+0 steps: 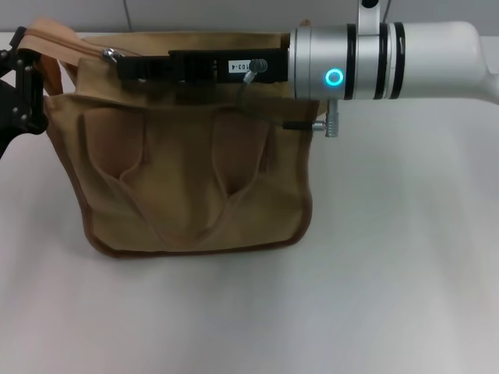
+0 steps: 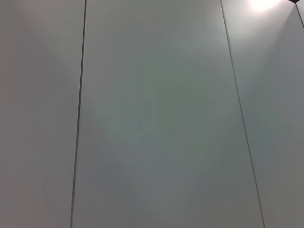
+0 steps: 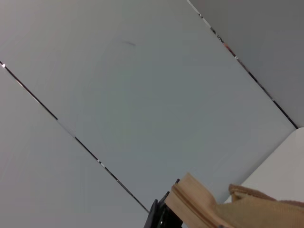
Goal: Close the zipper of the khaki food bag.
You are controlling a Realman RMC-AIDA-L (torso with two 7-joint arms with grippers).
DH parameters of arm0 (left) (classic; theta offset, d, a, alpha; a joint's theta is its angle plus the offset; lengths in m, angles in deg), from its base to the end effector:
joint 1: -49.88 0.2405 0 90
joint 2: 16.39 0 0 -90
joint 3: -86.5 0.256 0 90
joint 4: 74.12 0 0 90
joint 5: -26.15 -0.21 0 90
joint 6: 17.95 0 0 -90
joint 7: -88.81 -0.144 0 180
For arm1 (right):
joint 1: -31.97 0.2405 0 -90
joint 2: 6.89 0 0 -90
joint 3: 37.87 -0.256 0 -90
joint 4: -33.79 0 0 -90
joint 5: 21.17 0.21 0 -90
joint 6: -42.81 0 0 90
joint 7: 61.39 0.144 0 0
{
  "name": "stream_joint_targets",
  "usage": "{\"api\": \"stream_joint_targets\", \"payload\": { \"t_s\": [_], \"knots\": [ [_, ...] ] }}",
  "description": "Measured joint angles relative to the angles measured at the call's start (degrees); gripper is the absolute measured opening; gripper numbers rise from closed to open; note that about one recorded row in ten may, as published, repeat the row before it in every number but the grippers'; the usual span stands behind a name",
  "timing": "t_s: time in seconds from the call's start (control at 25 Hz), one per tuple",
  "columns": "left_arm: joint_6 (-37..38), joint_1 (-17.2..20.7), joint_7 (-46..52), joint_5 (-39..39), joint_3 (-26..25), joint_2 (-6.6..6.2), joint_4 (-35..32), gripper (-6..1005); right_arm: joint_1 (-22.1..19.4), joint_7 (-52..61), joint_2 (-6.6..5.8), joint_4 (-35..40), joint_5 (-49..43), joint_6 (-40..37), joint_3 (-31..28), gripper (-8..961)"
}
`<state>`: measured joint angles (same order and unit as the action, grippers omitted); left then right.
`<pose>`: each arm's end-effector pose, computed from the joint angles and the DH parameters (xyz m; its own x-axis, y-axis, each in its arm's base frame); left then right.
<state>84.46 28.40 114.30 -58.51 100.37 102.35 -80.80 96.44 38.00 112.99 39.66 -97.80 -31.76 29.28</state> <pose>-0.2997 0.2727 0.0320 0.5397 -0.3771 0.7527 0.5801 -0.4814 -0.6571 0.0698 0.3904 -0.0971 0.5485 -0.6625 -0.5100 -0.5718 -0.7423 0.3493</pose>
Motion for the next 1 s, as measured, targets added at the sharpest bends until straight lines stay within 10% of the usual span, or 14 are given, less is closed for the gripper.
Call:
{"api": "stream_joint_targets", "payload": {
  "t_s": [1.0],
  "knots": [
    [-1.8, 0.3, 0.0, 0.0, -0.9, 0.0, 0.1, 33, -2.6, -2.3, 0.0, 0.5, 0.6, -1.8, -0.3, 9]
  ]
}}
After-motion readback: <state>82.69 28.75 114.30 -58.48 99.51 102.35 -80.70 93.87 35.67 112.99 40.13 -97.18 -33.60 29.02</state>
